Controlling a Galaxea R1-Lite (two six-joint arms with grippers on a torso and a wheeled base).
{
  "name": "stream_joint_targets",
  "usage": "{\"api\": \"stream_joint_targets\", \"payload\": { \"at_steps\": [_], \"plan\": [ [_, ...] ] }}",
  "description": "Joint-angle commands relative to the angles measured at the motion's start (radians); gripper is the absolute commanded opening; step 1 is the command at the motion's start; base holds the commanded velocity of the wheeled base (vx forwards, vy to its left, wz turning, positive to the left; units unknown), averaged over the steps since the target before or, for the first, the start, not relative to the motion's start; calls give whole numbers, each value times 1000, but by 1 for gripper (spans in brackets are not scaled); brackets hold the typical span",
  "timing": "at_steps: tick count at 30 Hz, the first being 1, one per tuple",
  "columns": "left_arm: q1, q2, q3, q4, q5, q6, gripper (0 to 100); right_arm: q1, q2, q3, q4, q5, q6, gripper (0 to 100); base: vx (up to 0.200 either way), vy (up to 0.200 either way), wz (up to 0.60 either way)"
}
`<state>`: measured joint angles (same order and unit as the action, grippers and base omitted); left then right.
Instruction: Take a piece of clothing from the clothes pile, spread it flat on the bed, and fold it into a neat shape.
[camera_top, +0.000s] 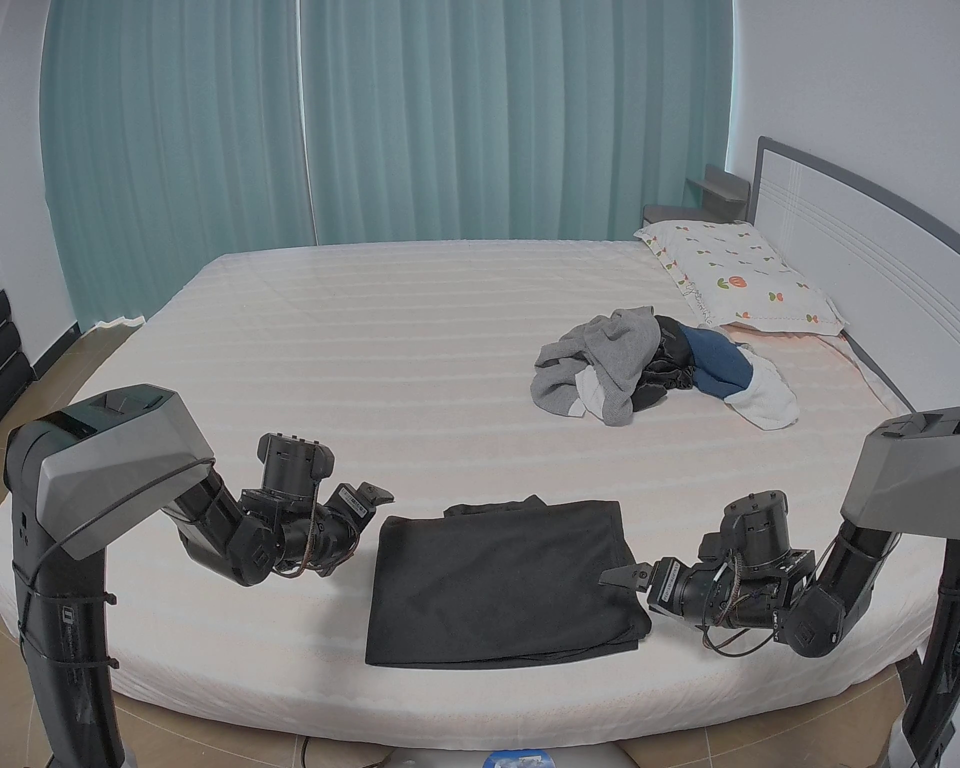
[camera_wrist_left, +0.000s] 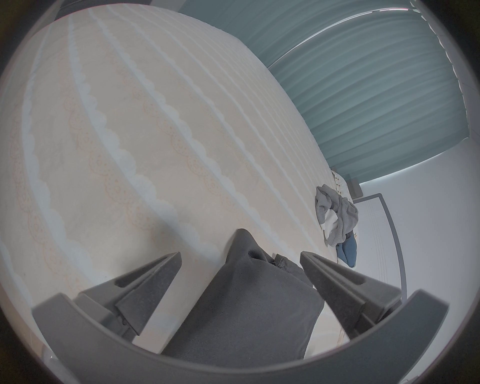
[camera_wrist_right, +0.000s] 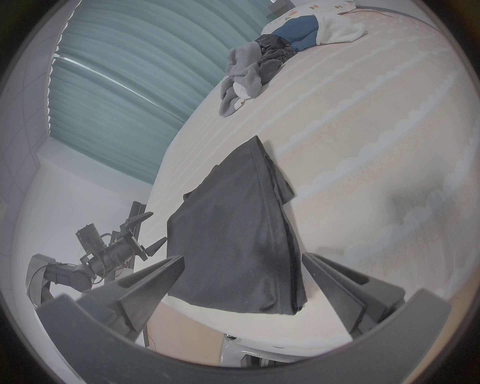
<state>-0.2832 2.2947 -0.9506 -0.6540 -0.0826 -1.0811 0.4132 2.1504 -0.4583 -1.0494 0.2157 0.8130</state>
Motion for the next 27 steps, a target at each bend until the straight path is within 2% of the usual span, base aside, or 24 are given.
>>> {"api": "stream_joint_targets", "payload": {
  "at_steps": [1,17,23,24,27],
  "plan": [
    [-1,-4,1,-1,0,1,100,10,-12,18,-3,1,-2,100,0,0,0],
    [-1,-4,1,-3,-2,0,100,50,26,26,-4,-1,-28,100,0,0,0],
    [1,-4,1,-3,-3,-2,100,44,45,53,-4,-3,-92,100,0,0,0],
    [1,-4,0,-3,-3,-2,100,44,43,56,-4,-4,-98,0,0,0,0],
    [1,-4,0,-3,-3,-2,100,39,39,79,-4,-7,-118,0,0,0,0]
  ]
}}
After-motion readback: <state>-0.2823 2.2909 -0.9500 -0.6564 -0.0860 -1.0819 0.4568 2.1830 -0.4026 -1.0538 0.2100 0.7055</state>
